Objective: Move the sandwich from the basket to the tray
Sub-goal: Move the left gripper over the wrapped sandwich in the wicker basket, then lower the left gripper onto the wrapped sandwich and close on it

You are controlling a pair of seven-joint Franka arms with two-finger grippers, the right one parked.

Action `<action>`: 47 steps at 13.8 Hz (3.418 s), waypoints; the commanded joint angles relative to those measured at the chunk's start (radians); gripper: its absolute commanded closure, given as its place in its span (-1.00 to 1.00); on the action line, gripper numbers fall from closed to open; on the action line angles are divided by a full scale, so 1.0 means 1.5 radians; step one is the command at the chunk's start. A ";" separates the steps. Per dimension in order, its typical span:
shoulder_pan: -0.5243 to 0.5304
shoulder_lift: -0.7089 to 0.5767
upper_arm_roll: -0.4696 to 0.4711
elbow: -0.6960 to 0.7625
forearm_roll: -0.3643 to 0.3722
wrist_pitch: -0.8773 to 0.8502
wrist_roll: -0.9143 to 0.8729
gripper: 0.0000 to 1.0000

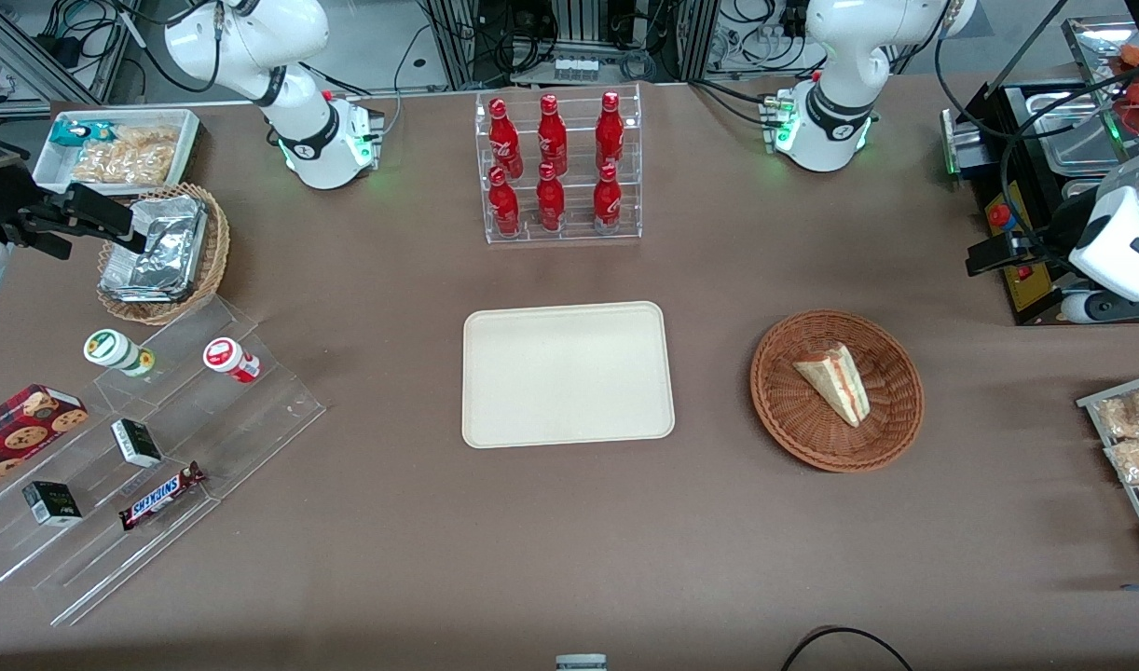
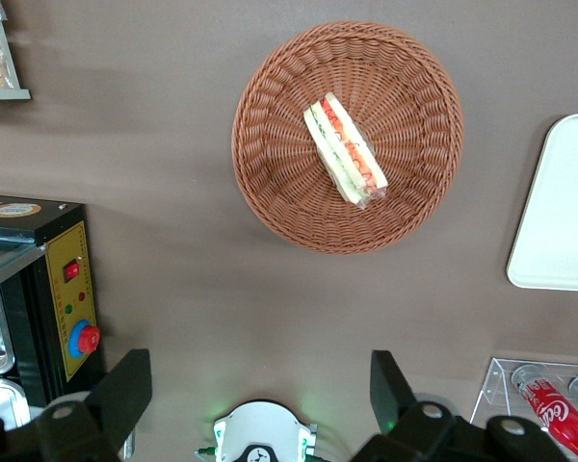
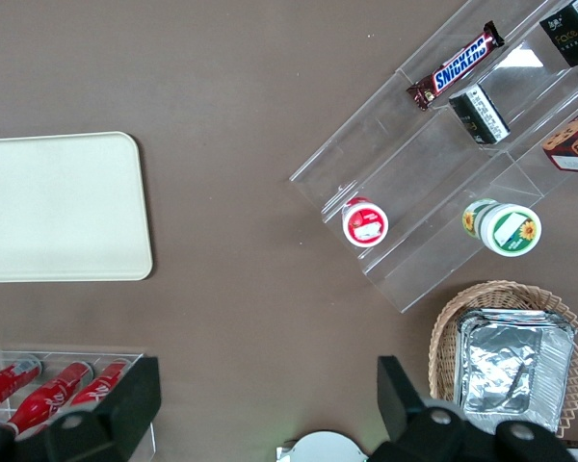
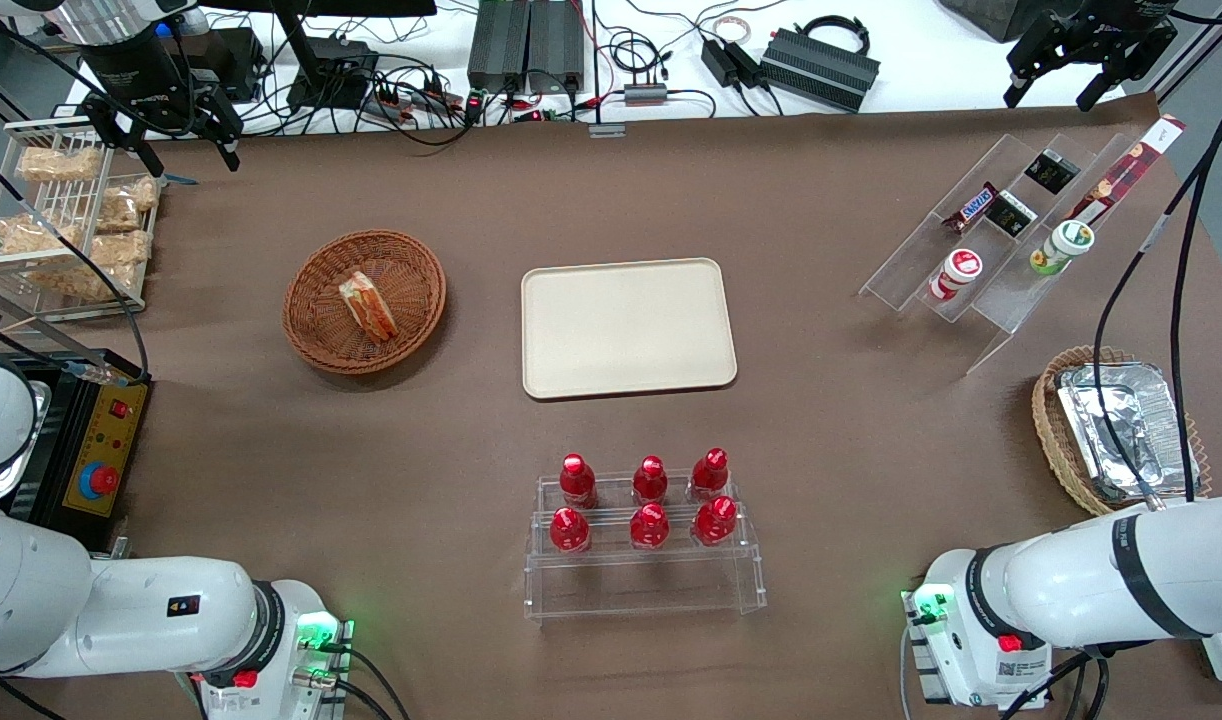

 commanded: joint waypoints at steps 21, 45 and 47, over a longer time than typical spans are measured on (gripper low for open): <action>-0.027 0.072 -0.001 -0.266 0.003 0.307 -0.009 -1.00; -0.093 0.149 -0.001 -0.456 -0.001 0.722 -0.572 -0.05; -0.091 0.144 -0.001 -0.450 -0.002 0.715 -0.566 0.77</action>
